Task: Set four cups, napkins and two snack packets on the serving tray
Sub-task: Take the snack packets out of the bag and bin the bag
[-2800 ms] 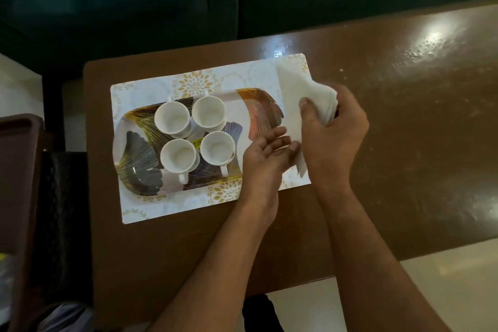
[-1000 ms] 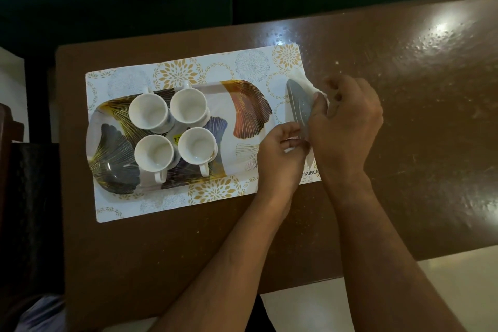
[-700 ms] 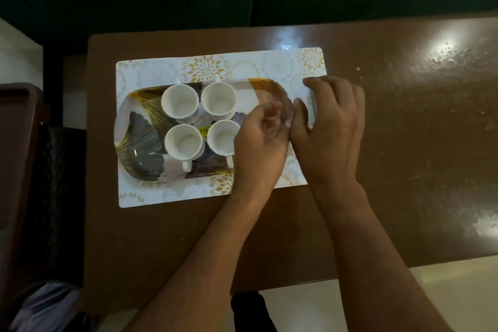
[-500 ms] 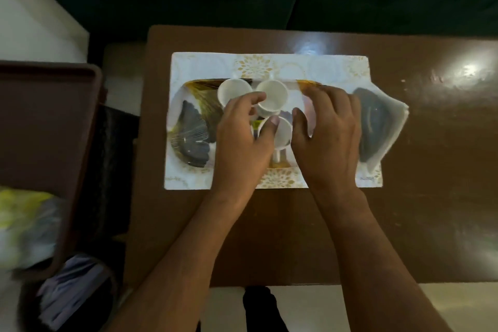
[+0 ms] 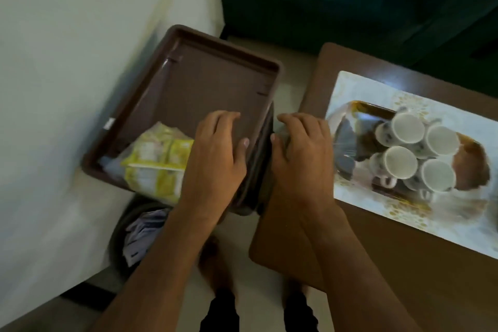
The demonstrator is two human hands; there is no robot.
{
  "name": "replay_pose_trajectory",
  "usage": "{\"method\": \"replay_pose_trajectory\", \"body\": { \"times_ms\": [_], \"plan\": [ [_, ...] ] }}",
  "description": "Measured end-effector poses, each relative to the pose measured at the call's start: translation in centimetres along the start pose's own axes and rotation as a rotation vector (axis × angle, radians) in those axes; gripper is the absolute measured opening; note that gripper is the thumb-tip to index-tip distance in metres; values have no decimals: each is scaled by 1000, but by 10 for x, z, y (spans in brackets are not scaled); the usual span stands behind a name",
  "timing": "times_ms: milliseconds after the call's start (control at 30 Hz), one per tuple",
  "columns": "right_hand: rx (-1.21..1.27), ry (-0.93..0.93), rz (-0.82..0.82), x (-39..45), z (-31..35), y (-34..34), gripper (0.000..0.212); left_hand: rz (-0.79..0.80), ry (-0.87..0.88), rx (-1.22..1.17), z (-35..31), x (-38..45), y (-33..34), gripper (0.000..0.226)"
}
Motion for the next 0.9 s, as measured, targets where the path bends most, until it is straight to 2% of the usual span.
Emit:
{"method": "replay_pose_trajectory", "body": {
  "times_ms": [100, 200, 300, 367, 533, 600, 667, 800, 900],
  "plan": [
    [52, -38, 98, -3, 35, 42, 35, -16, -41, 49, 52, -11, -16, 41],
    [146, 8, 298, -4, 61, 83, 41, -24, -83, 65, 101, -20, -23, 40],
    [190, 104, 550, -7, 72, 114, 57, -17, -117, 19, 135, -26, -20, 39],
    [154, 138, 629, -8, 75, 127, 70, -19, -131, -32, 148, -29, -17, 40],
    [86, 195, 658, 3, 74, 142, 91, -29, -145, -113, 158, -29, -8, 46],
    [44, 233, 688, 8, 74, 146, 86, -29, -147, -149, 161, -26, -6, 48],
    [36, 296, 685, 13, 74, 147, 71, -49, -146, -179, 162, -23, -6, 48],
    [184, 433, 539, 23, 74, 134, 59, -121, -227, -196, 163, -12, -9, 52],
    [349, 487, 352, 28, 72, 118, 60, -260, -329, -239, 158, -5, -13, 53]
  ]
}}
Point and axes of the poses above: each hand's wrist, its own x-axis towards the middle knuckle, its own y-axis out of the palm, z = x × y, the point moved 3 cm from there along x, towards the middle knuckle, and after that the axes turned 10 degrees about x, right-handed, at the moved point
